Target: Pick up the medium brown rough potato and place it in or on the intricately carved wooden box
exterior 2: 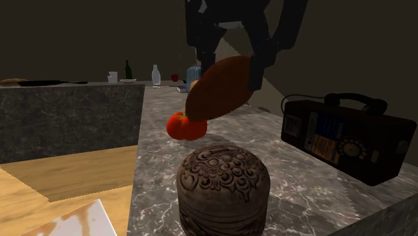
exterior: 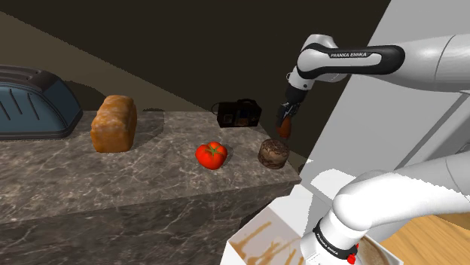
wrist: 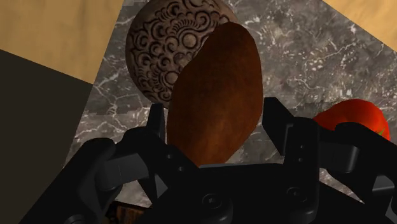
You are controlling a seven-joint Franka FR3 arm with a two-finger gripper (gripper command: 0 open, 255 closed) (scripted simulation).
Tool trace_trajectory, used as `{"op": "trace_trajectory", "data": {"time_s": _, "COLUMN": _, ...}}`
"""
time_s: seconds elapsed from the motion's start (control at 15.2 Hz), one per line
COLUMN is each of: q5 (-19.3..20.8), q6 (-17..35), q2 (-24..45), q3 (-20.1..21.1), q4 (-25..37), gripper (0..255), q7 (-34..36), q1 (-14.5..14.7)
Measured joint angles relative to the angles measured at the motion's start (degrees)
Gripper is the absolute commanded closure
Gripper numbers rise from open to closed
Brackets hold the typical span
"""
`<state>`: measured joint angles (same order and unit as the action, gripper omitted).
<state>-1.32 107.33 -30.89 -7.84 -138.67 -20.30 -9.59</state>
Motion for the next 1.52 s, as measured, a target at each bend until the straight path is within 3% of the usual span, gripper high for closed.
{"op": "trace_trajectory", "data": {"time_s": 0.86, "q5": 0.1, "q6": 10.2, "q2": 1.8, "q3": -1.0, "q4": -7.8, "gripper": 255, "q7": -1.5, "q1": -0.3}}
{"op": "trace_trajectory", "data": {"time_s": 1.25, "q5": 0.1, "q6": 10.5, "q2": 2.1, "q3": -0.9, "q4": -8.4, "gripper": 255, "q7": -1.5, "q1": -0.3}}
{"op": "trace_trajectory", "data": {"time_s": 1.32, "q5": 0.1, "q6": 10.5, "q2": 2.1, "q3": -0.9, "q4": -8.4, "gripper": 0, "q7": -1.5, "q1": -0.3}}
{"op": "trace_trajectory", "data": {"time_s": 1.52, "q5": 0.1, "q6": 10.5, "q2": 2.1, "q3": -0.9, "q4": -8.4, "gripper": 0, "q7": -1.5, "q1": -0.3}}
